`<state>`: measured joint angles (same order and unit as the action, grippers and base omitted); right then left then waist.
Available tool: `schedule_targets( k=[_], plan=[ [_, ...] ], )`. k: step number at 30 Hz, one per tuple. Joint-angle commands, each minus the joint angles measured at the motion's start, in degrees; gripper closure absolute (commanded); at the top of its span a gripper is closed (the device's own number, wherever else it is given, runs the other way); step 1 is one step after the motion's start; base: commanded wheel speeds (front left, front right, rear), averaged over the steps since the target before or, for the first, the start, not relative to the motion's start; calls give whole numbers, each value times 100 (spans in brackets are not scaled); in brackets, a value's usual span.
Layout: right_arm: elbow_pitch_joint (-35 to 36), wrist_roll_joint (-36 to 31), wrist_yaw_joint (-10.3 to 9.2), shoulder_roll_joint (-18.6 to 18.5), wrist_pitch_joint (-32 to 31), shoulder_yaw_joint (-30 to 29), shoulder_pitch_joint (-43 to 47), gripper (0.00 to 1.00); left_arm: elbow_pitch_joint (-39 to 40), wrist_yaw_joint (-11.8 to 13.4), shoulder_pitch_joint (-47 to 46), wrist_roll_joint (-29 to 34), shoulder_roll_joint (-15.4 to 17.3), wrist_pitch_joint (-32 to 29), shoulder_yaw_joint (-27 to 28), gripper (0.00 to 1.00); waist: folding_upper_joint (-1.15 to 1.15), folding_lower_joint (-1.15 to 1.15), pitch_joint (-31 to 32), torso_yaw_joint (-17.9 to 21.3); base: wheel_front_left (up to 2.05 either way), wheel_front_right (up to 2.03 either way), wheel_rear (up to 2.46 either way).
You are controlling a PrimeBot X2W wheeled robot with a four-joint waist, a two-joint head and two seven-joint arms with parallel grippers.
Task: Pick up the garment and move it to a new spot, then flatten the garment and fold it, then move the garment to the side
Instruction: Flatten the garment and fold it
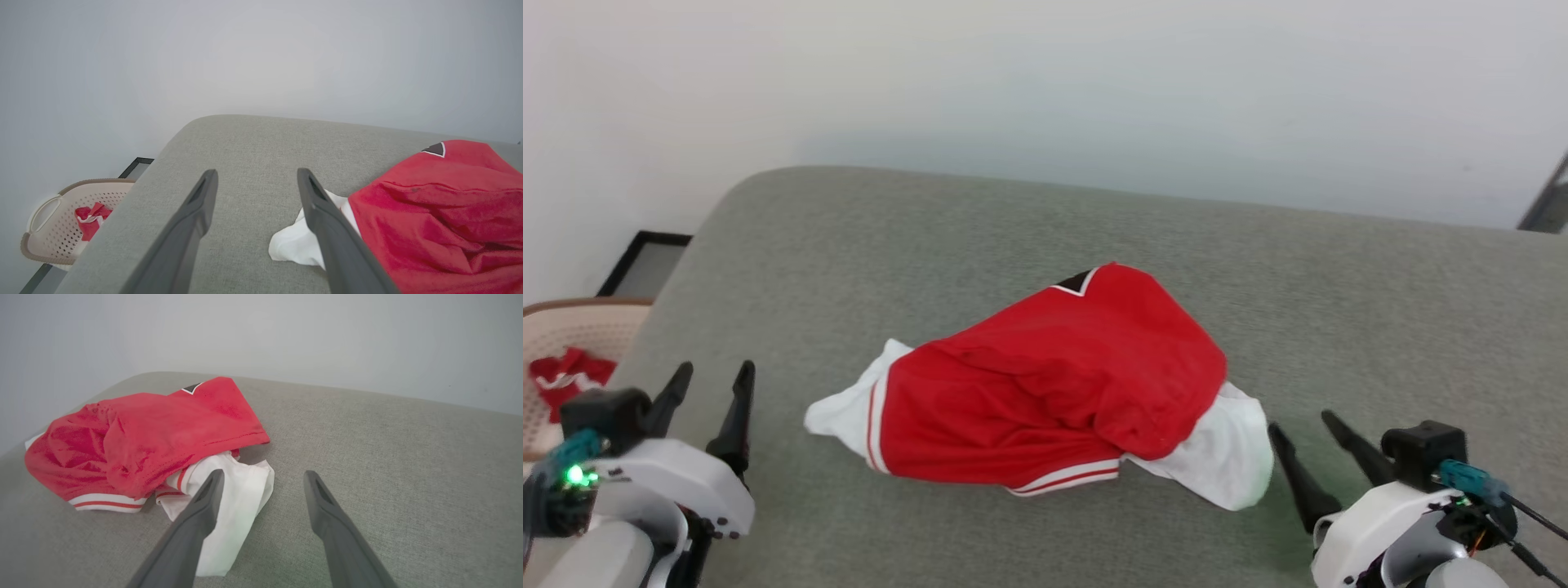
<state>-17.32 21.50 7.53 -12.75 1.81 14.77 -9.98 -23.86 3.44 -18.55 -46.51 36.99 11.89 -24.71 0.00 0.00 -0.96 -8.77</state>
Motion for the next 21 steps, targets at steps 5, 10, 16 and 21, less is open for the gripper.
schedule_targets(
  k=[5, 10, 16, 21],
  plan=[
    [-150, 248, -8, -65, -704, 92, -6, 0, 243, 228, 342, 145, -196, 294, 352, 0, 0, 0, 1, -289, 0, 0, 0],
    [-260, 267, -8, -118, -1288, 85, -133, 0, 572, 309, 671, 496, -498, 330, 902, 0, 0, 0, -86, -457, 0, 0, 0],
    [-603, 290, -8, -81, -1709, 50, -277, 0, 904, 178, 1026, 1061, -1028, 334, 1644, 0, 0, 0, -171, -620, 0, 0, 0],
    [-974, 202, -8, -67, -1957, 91, -439, 100, 958, -31, 1191, 1448, -1416, 334, 2153, 0, 0, 0, -205, -706, 0, 0, 0]
  ],
)
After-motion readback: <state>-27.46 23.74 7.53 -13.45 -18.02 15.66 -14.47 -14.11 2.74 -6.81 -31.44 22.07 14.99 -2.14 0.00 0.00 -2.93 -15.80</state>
